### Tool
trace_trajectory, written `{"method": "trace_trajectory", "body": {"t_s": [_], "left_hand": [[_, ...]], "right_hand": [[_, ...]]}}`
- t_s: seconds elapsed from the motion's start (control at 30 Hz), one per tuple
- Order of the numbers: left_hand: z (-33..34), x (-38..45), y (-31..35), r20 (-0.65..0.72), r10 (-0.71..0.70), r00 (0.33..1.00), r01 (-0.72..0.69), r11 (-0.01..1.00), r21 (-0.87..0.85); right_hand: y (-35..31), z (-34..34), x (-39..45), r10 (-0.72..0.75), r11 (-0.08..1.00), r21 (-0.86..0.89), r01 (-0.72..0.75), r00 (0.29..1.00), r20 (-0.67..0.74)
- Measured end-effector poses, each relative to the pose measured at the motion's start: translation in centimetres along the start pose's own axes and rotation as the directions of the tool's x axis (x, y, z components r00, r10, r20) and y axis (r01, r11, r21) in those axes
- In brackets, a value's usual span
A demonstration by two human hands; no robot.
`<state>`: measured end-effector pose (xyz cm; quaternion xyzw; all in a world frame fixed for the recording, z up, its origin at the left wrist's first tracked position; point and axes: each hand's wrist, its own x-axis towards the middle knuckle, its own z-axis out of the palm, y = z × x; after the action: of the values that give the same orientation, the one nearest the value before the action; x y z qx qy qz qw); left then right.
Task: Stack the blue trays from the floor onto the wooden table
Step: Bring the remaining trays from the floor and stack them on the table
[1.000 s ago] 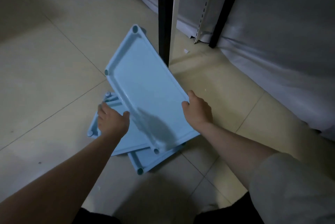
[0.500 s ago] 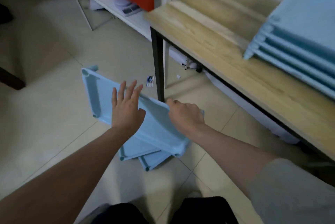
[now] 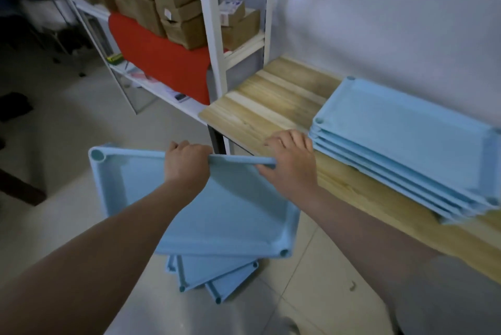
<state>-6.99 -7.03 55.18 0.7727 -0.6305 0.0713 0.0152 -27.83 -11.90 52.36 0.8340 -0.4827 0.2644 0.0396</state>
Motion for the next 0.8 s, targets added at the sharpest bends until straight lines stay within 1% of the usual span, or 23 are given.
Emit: {"method": "trace_trajectory", "body": {"t_s": [0.07,0.1,0.13,0.17,0.2,0.23,0.27,0.3,0.37,0.43,0.5,0.53,0.57,0.63,0.7,0.77,0.8], "left_hand": [[-1.3,0.8,1.3,-0.007,-0.014,1.0,0.014,1.0,-0.019],[-1.8,1.3,1.9,-0.015,-0.025,1.0,0.024,0.999,-0.034],[-2.3,1.8,2.6,-0.024,-0.035,0.999,0.034,0.998,-0.053],[-2.6,2.4,3.2,-0.035,-0.04,0.999,0.037,0.997,-0.071],[-3.0,2.9,3.9,-0.046,-0.041,0.998,0.037,0.996,-0.087],[-3.3,3.3,4.6,-0.055,-0.04,0.998,0.034,0.994,-0.107],[-3.7,3.8,5.5,-0.064,-0.039,0.997,0.03,0.991,-0.13],[-4.1,4.2,6.5,-0.072,-0.036,0.997,0.024,0.988,-0.155],[-4.8,4.9,8.5,-0.096,-0.026,0.995,0.006,0.98,-0.201],[-5.2,5.7,10.7,-0.149,-0.026,0.989,-0.01,0.971,-0.238],[-5.6,6.3,13.1,-0.21,-0.087,0.974,0.014,0.944,-0.329],[-5.9,6.6,14.5,-0.218,-0.135,0.967,0.04,0.919,-0.392],[-6.3,6.8,15.9,-0.198,-0.181,0.963,0.073,0.888,-0.454],[-6.8,6.9,18.6,-0.096,-0.263,0.96,0.165,0.807,-0.567],[-6.9,6.6,20.9,0.064,-0.358,0.931,0.31,0.69,-0.655],[-6.7,6.2,22.6,0.204,-0.439,0.875,0.446,0.566,-0.694],[-6.4,6.1,23.2,0.256,-0.467,0.846,0.498,0.521,-0.693]], "right_hand": [[1.6,-1.5,0.1,0.15,0.988,-0.005,-0.151,0.986,-0.077],[2.4,-2.2,0.0,0.24,0.97,0.047,-0.237,0.965,-0.109],[3.3,-2.6,-0.1,0.343,0.934,0.147,-0.326,0.933,-0.109],[4.1,-3.2,-0.3,0.44,0.867,0.29,-0.404,0.895,-0.068],[5.0,-3.6,-0.7,0.535,0.755,0.444,-0.483,0.845,0.011],[6.0,-4.0,-1.0,0.607,0.625,0.551,-0.553,0.788,0.102],[6.9,-4.4,-1.6,0.654,0.508,0.596,-0.622,0.729,0.202],[7.7,-4.8,-2.2,0.669,0.445,0.595,-0.669,0.691,0.275],[9.3,-5.5,-3.5,0.688,0.432,0.587,-0.684,0.671,0.276],[10.7,-6.6,-4.3,0.73,0.374,0.626,-0.684,0.634,0.256],[12.3,-8.1,-4.1,0.783,0.326,0.642,-0.694,0.579,0.228],[13.3,-8.8,-3.8,0.809,0.296,0.641,-0.709,0.542,0.226],[14.4,-9.5,-3.6,0.835,0.258,0.642,-0.722,0.501,0.229],[16.5,-10.7,-3.4,0.884,0.139,0.658,-0.74,0.392,0.254],[18.4,-11.6,-3.6,0.913,0.03,0.701,-0.713,0.305,0.271],[20.3,-12.5,-4.0,0.931,-0.025,0.733,-0.679,0.252,0.265],[21.2,-13.0,-4.3,0.936,-0.041,0.744,-0.667,0.234,0.261]]}}
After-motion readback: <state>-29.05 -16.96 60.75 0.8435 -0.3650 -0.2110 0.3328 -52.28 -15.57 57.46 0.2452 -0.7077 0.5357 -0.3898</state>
